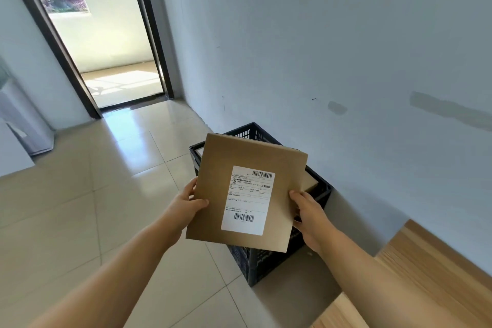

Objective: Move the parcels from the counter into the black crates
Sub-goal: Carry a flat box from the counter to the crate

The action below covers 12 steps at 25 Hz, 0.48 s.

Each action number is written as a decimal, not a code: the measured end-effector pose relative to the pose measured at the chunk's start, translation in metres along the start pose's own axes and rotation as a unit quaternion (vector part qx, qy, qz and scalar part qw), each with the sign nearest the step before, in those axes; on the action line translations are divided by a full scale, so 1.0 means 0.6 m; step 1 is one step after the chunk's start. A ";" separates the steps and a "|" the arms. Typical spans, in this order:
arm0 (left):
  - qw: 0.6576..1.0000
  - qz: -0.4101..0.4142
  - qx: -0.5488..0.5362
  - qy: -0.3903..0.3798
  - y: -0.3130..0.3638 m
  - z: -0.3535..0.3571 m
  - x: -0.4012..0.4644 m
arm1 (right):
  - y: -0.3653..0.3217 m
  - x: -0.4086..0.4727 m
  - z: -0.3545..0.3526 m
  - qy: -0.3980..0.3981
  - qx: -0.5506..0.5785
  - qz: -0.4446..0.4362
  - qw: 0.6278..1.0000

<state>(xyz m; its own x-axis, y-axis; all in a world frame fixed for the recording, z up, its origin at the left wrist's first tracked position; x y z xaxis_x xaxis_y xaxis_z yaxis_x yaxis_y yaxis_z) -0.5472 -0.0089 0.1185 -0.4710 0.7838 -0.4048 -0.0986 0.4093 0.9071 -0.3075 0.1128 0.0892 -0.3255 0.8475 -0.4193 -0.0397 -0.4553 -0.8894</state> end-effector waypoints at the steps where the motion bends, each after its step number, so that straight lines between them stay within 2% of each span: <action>1: 1.000 -0.013 -0.001 0.006 -0.001 -0.009 0.026 | 0.000 0.023 0.013 -0.001 -0.006 0.012 1.000; 6: 0.998 -0.061 0.026 0.018 -0.005 -0.056 0.155 | 0.015 0.129 0.080 -0.005 -0.035 0.051 0.998; 12: 0.986 -0.099 0.113 -0.066 0.023 -0.105 0.364 | 0.037 0.269 0.164 0.093 -0.025 0.087 0.992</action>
<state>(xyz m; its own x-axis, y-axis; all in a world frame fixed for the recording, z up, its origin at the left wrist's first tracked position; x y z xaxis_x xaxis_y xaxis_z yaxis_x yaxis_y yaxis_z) -0.7064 0.1383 0.0496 -0.3417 0.7262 -0.5965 0.0279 0.6423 0.7660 -0.4539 0.2125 0.0194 -0.1443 0.7948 -0.5895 0.0494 -0.5892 -0.8064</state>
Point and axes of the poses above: each hand's wrist, its own x-axis towards the middle knuckle, its own z-axis out of the palm, y = z × x, the point moved 4 cm from there along x, towards the middle knuckle, and after that the axes turned 2 degrees about -z, right-handed, at the moved point
